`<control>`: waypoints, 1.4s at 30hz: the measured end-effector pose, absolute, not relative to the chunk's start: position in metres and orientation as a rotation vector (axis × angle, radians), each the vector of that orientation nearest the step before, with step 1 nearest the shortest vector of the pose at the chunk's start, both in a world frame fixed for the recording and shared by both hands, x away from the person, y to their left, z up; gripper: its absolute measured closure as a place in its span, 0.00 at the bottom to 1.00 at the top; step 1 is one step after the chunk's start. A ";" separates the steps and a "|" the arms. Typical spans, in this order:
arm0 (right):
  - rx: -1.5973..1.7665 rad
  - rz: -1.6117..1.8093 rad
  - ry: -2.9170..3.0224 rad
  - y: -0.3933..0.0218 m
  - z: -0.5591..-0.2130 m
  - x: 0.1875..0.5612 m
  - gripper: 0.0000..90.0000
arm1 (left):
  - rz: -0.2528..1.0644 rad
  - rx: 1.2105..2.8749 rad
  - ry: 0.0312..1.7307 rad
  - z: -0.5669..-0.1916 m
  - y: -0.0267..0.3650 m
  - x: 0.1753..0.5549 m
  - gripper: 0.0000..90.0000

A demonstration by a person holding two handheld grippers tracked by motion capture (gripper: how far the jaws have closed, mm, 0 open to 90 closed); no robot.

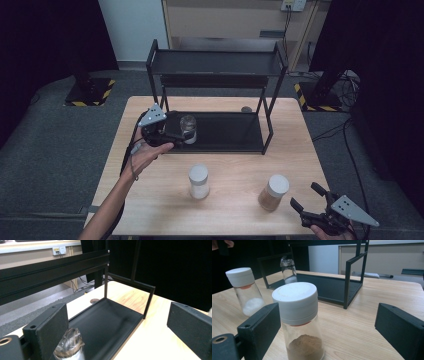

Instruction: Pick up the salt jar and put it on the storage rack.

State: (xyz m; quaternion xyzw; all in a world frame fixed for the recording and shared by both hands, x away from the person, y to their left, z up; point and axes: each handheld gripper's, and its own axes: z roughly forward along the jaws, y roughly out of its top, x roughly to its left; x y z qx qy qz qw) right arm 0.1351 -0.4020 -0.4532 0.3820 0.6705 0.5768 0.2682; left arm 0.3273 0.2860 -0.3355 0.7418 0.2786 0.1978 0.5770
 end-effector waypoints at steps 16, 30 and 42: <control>1.026 1.551 1.811 -0.401 -0.453 0.135 0.08 | 0.467 1.723 0.617 -0.343 0.312 0.284 0.03; 1.026 1.548 1.812 -0.400 -0.452 0.134 0.08 | 0.482 1.674 0.657 -0.370 0.334 0.250 0.03; 1.025 1.545 1.812 -0.400 -0.452 0.135 0.08 | 0.490 1.627 0.731 -0.409 0.351 0.224 0.03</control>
